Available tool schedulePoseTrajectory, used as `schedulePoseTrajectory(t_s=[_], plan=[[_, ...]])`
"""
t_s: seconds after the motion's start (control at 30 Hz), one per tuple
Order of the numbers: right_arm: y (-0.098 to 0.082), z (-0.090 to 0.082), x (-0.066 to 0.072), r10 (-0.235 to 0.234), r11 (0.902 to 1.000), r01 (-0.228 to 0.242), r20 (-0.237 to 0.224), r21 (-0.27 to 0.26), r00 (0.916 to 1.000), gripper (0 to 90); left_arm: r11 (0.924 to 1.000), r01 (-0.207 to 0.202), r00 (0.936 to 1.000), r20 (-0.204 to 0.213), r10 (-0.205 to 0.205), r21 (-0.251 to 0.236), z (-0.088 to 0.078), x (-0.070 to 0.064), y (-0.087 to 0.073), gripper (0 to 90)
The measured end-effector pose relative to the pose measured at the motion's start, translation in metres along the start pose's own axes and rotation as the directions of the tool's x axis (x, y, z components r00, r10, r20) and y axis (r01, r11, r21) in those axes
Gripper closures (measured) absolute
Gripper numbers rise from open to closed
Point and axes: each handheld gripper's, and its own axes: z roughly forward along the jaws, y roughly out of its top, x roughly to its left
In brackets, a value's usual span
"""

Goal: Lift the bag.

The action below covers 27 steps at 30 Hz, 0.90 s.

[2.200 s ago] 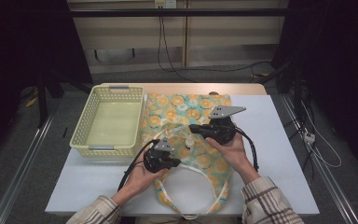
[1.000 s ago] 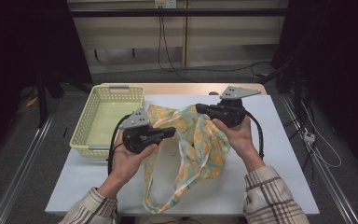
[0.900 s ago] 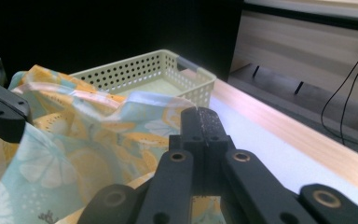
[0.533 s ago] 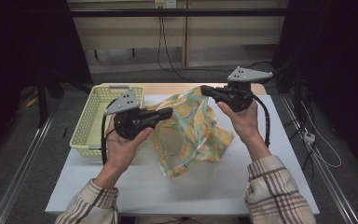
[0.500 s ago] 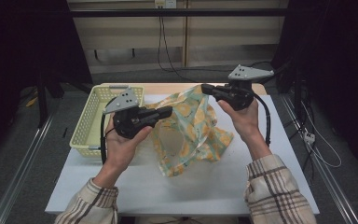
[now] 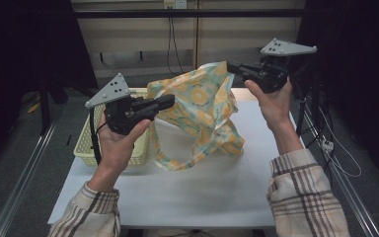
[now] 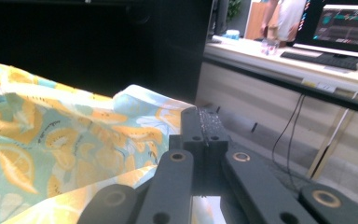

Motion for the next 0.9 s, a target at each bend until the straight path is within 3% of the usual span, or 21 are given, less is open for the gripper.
schedulePoseTrajectory(t_s=[0.17, 0.47, 0.73, 0.9], plan=[[0.005, -0.002, -0.005, 0.008, 0.9999, -0.008, 0.013, -0.012, 0.9999, 90.0, 1.0000, 0.001, 0.9999, -0.010, -0.001, 0.005, 0.001, 0.003, -0.002, 90.0], [-0.028, 0.027, -0.027, 0.064, 0.9960, -0.066, 0.033, 0.061, 0.9974, 90.0, 0.9960, 0.019, 0.9976, -0.068, -0.013, 0.088, 0.012, 0.018, -0.025, 90.0], [-0.050, 0.045, -0.043, 0.088, 0.9892, -0.094, 0.059, 0.112, 0.9943, 90.0, 0.9806, 0.015, 0.9947, -0.103, 0.005, 0.195, 0.028, 0.029, -0.050, 90.0], [-0.068, 0.055, -0.048, 0.111, 0.9823, -0.120, 0.064, 0.144, 0.9917, 90.0, 0.9718, 0.033, 0.9924, -0.123, -0.004, 0.233, 0.039, 0.036, -0.067, 90.0]])
